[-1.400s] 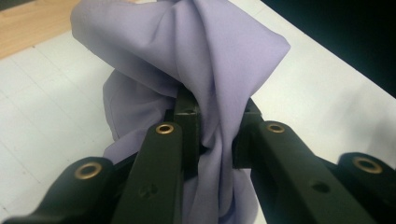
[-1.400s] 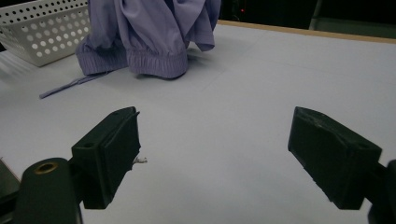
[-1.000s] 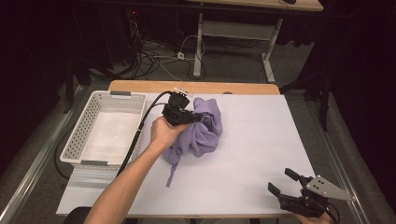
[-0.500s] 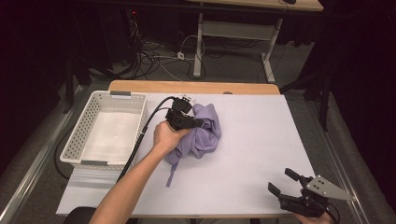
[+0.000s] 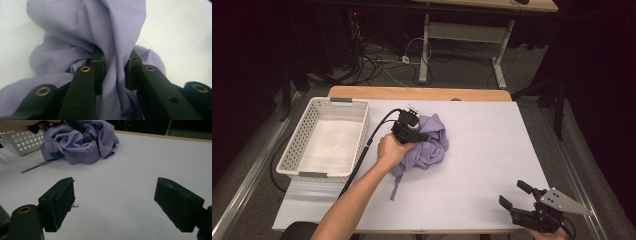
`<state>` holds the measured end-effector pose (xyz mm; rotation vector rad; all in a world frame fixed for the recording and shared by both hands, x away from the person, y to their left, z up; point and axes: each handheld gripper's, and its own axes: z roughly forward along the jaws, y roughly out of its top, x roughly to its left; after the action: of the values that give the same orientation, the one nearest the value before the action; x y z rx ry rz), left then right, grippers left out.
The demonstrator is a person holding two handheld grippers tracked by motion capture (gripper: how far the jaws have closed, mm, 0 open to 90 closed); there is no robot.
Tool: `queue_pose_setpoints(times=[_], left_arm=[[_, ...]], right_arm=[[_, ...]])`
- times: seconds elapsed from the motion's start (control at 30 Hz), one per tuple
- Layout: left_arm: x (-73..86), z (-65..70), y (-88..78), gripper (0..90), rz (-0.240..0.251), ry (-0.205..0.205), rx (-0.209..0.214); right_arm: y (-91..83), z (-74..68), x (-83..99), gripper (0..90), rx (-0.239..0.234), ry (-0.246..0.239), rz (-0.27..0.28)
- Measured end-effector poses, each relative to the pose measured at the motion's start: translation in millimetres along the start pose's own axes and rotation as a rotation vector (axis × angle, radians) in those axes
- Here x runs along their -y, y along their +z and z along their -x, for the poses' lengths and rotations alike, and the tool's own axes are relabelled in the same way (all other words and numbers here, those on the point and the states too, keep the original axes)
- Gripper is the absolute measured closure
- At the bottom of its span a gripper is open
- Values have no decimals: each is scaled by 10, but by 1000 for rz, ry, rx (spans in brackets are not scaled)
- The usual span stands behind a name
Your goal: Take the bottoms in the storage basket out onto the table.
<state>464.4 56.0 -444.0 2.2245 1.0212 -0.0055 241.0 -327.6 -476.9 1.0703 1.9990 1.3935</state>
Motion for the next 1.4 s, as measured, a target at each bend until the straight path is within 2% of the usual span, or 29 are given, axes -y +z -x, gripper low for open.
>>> queue_pose_setpoints(times=[0.33, 0.5, 0.7, 0.8, 0.87, 1.1, 1.4], left_arm=[[12, -78, 123, 732, -37, -12, -28], [11, -40, 136, 687, -37, -4, -40], [5, -11, 80, 543, -23, 8, -60], [-1, -14, 49, 462, -19, -1, -55], [0, -13, 29, 421, -25, -4, -70], [2, -17, -83, 373, -22, 3, -72], [4, 5, -184, 371, -1, 16, -73]], right_arm=[[-1, 1, 1, 175, -1, 0, 0], [-2, -1, 1, 174, -2, -1, 0], [-1, -3, 0, 175, 0, -1, -1], [0, -4, 0, 175, 1, -2, -1], [1, -3, 0, 174, 0, 0, -2], [3, -5, 0, 174, 2, -3, -3], [2, -5, 0, 175, 2, -2, -3]])
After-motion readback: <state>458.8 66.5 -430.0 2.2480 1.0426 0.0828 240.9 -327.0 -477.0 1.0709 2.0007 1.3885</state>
